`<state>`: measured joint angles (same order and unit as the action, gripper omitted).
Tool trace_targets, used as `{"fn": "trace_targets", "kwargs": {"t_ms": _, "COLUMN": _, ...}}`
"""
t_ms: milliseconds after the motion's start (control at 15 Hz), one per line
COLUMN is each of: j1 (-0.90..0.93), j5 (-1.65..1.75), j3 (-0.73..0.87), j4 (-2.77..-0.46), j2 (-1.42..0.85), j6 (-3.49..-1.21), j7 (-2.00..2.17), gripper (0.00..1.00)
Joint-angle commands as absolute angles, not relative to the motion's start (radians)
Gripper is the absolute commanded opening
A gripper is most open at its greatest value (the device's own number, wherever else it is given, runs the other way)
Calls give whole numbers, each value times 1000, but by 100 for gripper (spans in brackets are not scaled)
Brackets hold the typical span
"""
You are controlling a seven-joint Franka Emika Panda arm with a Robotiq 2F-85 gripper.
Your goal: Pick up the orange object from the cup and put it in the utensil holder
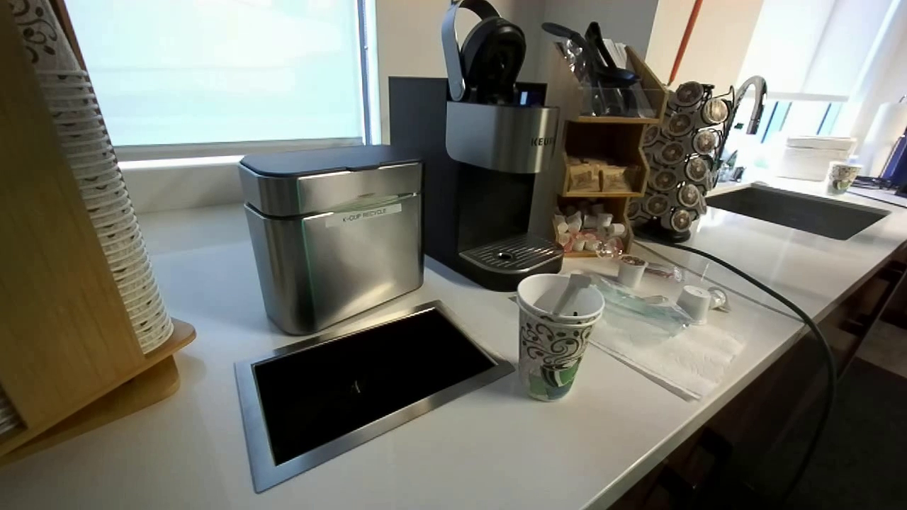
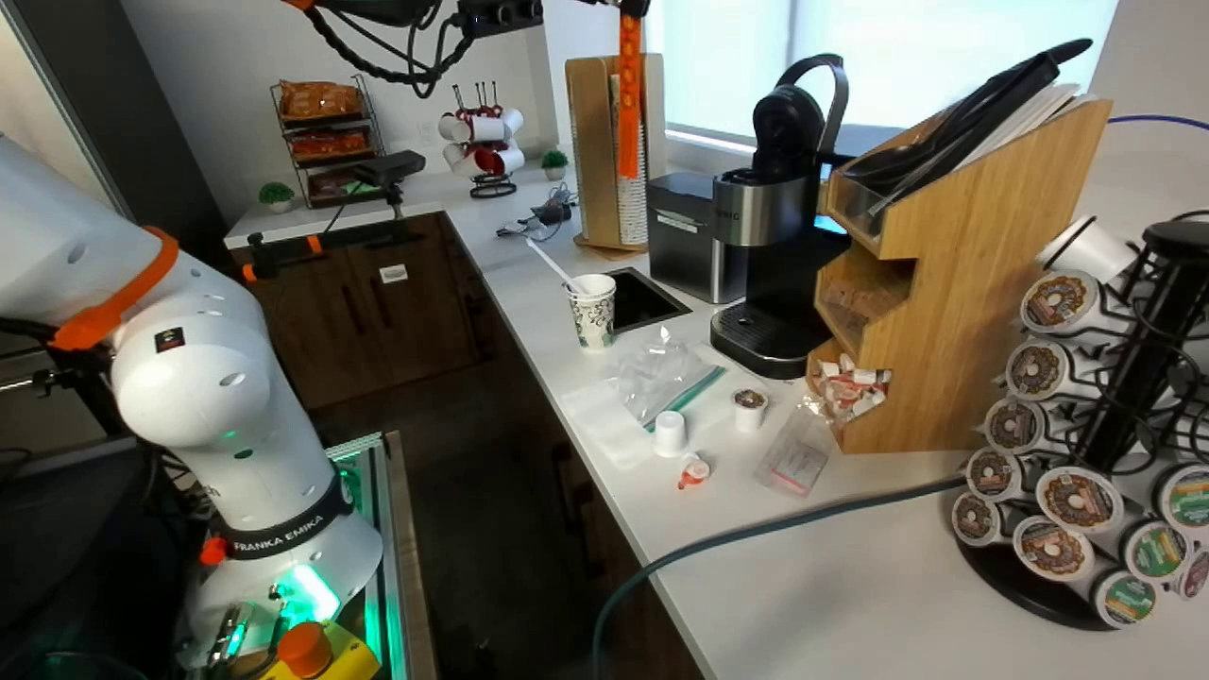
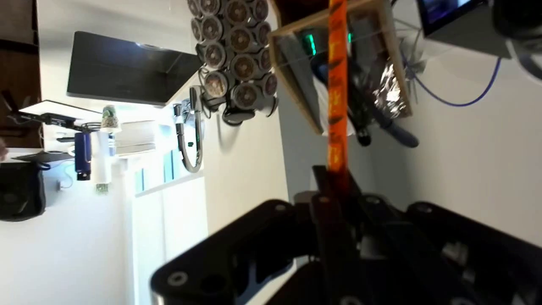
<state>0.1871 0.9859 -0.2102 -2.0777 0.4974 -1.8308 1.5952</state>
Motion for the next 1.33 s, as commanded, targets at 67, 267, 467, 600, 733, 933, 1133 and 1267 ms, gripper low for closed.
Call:
{"fn": "trace_targets", "kwargs": {"t_ms": 67, "j1": 110, "j5": 953, "j3": -78, "j4": -2053, "j2": 596, "j6": -1856, "j7": 1414, "gripper": 2}}
{"fn": "trace_targets", "kwargs": {"t_ms": 267, "j1": 55, "j5": 814, "j3": 27, "j4": -1968, "j2": 573, "j6": -1848, "j7": 1356, "gripper": 2}}
{"fn": "trace_targets", "kwargs": {"t_ms": 467, "j1": -4, "j5": 792, "j3": 9, "j4": -1981, "j2": 579, "j6": -1858, "j7": 1335, "gripper": 7}}
{"fn": "trace_targets", "kwargs": {"t_ms": 600, "j1": -14, "j5": 773, "j3": 17, "j4": -1969, "j2": 564, "j6": -1858, "j7": 1331, "gripper": 7}}
{"fn": "trace_targets", "kwargs": {"t_ms": 733, "j1": -24, "j5": 806, "j3": 11, "j4": -1949, "j2": 544, "j6": -1862, "j7": 1313, "gripper": 2}}
{"fn": "trace_targets", "kwargs": {"t_ms": 933, "j1": -64, "j5": 803, "j3": 70, "j4": -1867, "j2": 509, "j6": -1846, "j7": 1141, "gripper": 2}}
{"fn": "trace_targets", "kwargs": {"t_ms": 1133, "j1": -106, "j5": 741, "j3": 162, "j4": -1723, "j2": 428, "j6": -1856, "j7": 910, "gripper": 2}}
{"fn": "trace_targets", "kwargs": {"t_ms": 1267, "j1": -112, "j5": 657, "j3": 212, "j4": -1610, "j2": 352, "j6": -1860, "j7": 764, "gripper": 2}}
